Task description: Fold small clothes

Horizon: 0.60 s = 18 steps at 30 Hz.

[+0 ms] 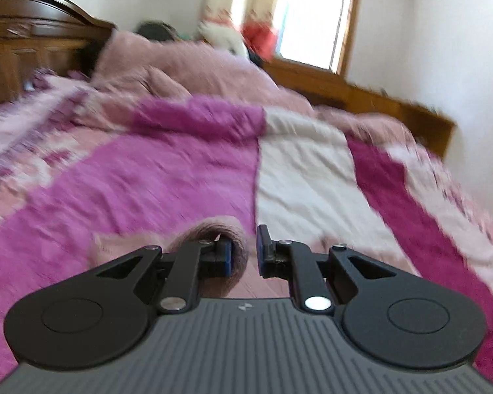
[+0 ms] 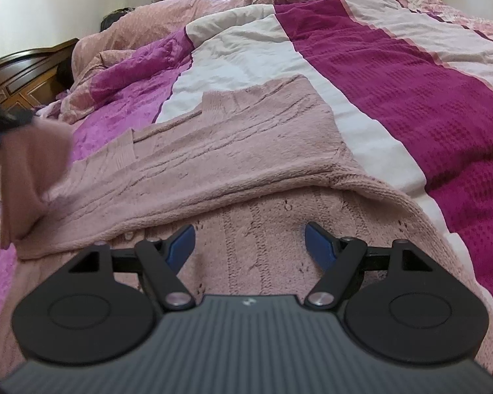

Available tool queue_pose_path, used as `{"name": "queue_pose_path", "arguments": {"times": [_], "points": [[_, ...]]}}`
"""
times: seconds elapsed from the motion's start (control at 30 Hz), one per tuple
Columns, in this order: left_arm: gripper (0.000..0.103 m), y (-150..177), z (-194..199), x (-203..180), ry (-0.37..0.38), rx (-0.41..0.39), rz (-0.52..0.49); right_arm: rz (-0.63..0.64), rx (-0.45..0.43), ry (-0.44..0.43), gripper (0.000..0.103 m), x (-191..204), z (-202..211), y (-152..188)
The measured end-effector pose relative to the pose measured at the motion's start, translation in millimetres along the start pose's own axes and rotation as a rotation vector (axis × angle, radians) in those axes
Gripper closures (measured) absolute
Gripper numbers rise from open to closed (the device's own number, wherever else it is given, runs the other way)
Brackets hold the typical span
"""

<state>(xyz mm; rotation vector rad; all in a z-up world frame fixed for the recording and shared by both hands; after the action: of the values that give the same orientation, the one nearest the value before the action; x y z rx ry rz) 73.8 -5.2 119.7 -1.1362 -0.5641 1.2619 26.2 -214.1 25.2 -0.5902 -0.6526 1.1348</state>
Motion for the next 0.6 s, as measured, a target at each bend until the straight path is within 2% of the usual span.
{"name": "queue_pose_path", "arguments": {"times": [0.1, 0.33, 0.4, 0.43, 0.5, 0.6], "points": [[0.087, 25.5, -29.7, -5.9, 0.018, 0.088, -0.007, -0.004, -0.001, -0.006, 0.028, -1.3, -0.5, 0.6], [0.085, 65.0, -64.9, -4.5, 0.040, 0.220, -0.017, -0.013, -0.002, -0.015, 0.028, -3.0, -2.1, 1.3], [0.071, 72.1, -69.1, -1.2, 0.042, 0.258, -0.001, -0.010, -0.003, -0.013, 0.028, -2.9, -1.9, 1.5], [0.068, 75.5, -69.6, 0.0, 0.053, 0.262, 0.004, -0.009, -0.003, -0.012, 0.028, -2.8, -1.8, 1.6], [0.051, 76.1, -68.0, 0.1, 0.076, 0.264, -0.001, -0.008, -0.004, -0.012, 0.028, -2.9, -1.7, 1.9], [0.040, 74.9, -65.3, -4.4, 0.086, 0.284, -0.026, -0.010, -0.006, -0.014, 0.028, -3.3, -1.8, 2.3]]}}
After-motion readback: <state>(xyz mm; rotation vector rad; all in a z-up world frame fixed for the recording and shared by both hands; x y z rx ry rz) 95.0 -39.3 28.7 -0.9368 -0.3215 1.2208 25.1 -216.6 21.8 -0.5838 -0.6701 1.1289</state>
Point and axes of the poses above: each gripper's, at about its wrist camera, not at the fingertips, and z roughly against the way its jaws point, x to its left, y to its underside, the point moved 1 cm from there along -z, roughly the way its jaws point, and after that the axes turned 14 degrees about y, right-handed, at the moved point
